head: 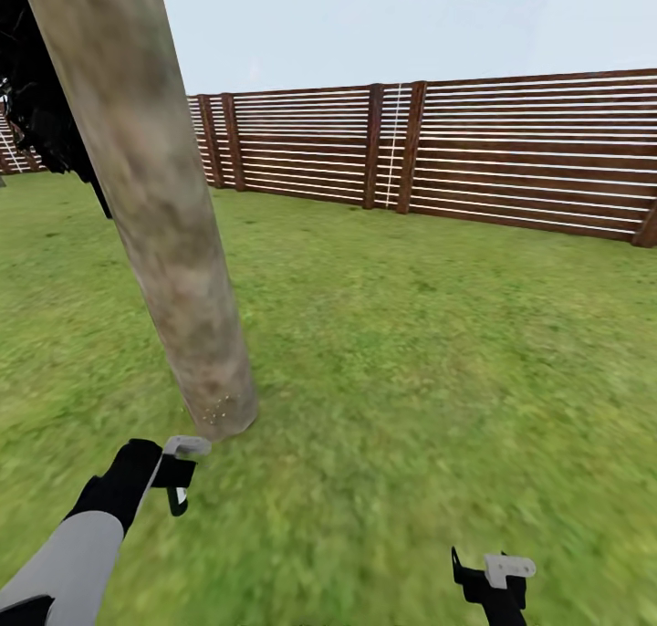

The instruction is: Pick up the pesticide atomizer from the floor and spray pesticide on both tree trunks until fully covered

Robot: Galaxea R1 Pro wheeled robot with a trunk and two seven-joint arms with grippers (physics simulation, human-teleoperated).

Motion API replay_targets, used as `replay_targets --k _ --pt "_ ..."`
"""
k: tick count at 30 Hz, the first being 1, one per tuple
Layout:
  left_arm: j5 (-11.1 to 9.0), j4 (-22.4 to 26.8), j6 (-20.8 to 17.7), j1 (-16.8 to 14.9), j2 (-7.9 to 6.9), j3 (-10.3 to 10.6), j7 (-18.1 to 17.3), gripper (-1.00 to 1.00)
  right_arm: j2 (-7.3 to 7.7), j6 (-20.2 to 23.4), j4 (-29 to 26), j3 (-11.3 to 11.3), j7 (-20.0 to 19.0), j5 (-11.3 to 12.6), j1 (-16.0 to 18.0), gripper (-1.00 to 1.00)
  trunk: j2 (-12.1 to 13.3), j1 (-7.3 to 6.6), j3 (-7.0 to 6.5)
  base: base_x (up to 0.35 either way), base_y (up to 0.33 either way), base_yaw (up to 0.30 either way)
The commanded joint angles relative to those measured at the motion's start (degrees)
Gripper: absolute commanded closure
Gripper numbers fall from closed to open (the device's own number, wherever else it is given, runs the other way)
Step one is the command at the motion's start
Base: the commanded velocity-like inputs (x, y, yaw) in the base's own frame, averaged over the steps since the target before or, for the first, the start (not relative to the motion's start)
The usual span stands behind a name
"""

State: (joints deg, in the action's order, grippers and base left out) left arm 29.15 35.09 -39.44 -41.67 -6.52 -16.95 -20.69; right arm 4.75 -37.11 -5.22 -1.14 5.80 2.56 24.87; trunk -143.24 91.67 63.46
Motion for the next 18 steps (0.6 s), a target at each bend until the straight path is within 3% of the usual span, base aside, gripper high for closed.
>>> replay_targets --k 1,4,5,6,7,9,10,12,14,16,18 --pt "-0.18 0.09 0.16 0.28 0.14 0.36 -0.05 1.00 0.00 0.01 0.02 -0.04 0.00 -0.01 0.00 -1.00 0.00 0.00 0.00 0.000 0.000 0.000" --pt "-0.12 0.12 0.38 0.58 1.60 0.64 -0.05 1.00 0.00 0.01 0.09 -0.08 0.00 -0.01 0.00 -1.00 0.00 0.00 0.00 0.000 0.000 0.000" --pt "-0.08 0.20 0.39 0.19 4.01 0.63 0.01 1.00 0.03 0.02 0.12 -0.08 0.00 -0.01 0.00 -1.00 0.00 0.00 0.00 0.000 0.000 0.000" --pt "-0.05 0.23 0.32 -0.05 5.36 0.64 0.01 1.00 0.06 0.02 0.17 -0.09 0.00 -0.01 0.00 -1.00 0.00 0.00 0.00 0.000 0.000 0.000" --pt "-0.09 0.25 0.25 -0.15 5.67 0.62 -0.06 1.00 0.06 0.02 0.19 -0.09 -0.02 -0.03 0.00 -1.00 0.00 0.00 0.00 0.000 0.000 0.000" --pt "-0.11 1.31 0.18 -0.13 4.88 0.26 -0.36 1.00 0.08 0.02 0.20 -0.09 -0.01 -0.02 -0.01 -1.00 0.00 0.00 0.00 0.000 0.000 0.000" --pt "-0.24 3.70 -0.01 0.34 2.03 0.10 -0.55 1.00 0.04 0.02 0.17 -0.09 -0.03 -0.03 -0.02 -1.00 0.00 0.00 0.00 0.000 0.000 0.000" --pt "-0.31 4.80 0.08 0.57 -0.17 0.23 -0.58 1.00 0.01 0.02 0.16 -0.09 -0.03 -0.02 0.00 -1.00 0.00 0.00 0.00 0.000 0.000 0.000" --pt "-0.31 5.05 0.19 0.68 0.02 0.50 -0.52 1.00 0.00 0.02 0.16 -0.09 -0.04 -0.02 -0.01 -1.00 0.00 0.00 0.00 -0.171 0.000 0.000" --pt "-0.25 5.15 0.29 0.33 3.04 0.62 -0.32 1.00 0.00 0.02 0.16 -0.09 -0.07 -0.03 -0.01 -1.00 0.00 0.00 0.00 -0.200 0.000 0.000" --pt "-0.29 5.38 0.20 -0.17 3.50 0.48 -0.42 1.00 0.00 0.02 0.12 -0.09 -0.07 -0.06 -0.02 -1.00 0.00 0.00 0.00 -0.031 0.000 0.000"
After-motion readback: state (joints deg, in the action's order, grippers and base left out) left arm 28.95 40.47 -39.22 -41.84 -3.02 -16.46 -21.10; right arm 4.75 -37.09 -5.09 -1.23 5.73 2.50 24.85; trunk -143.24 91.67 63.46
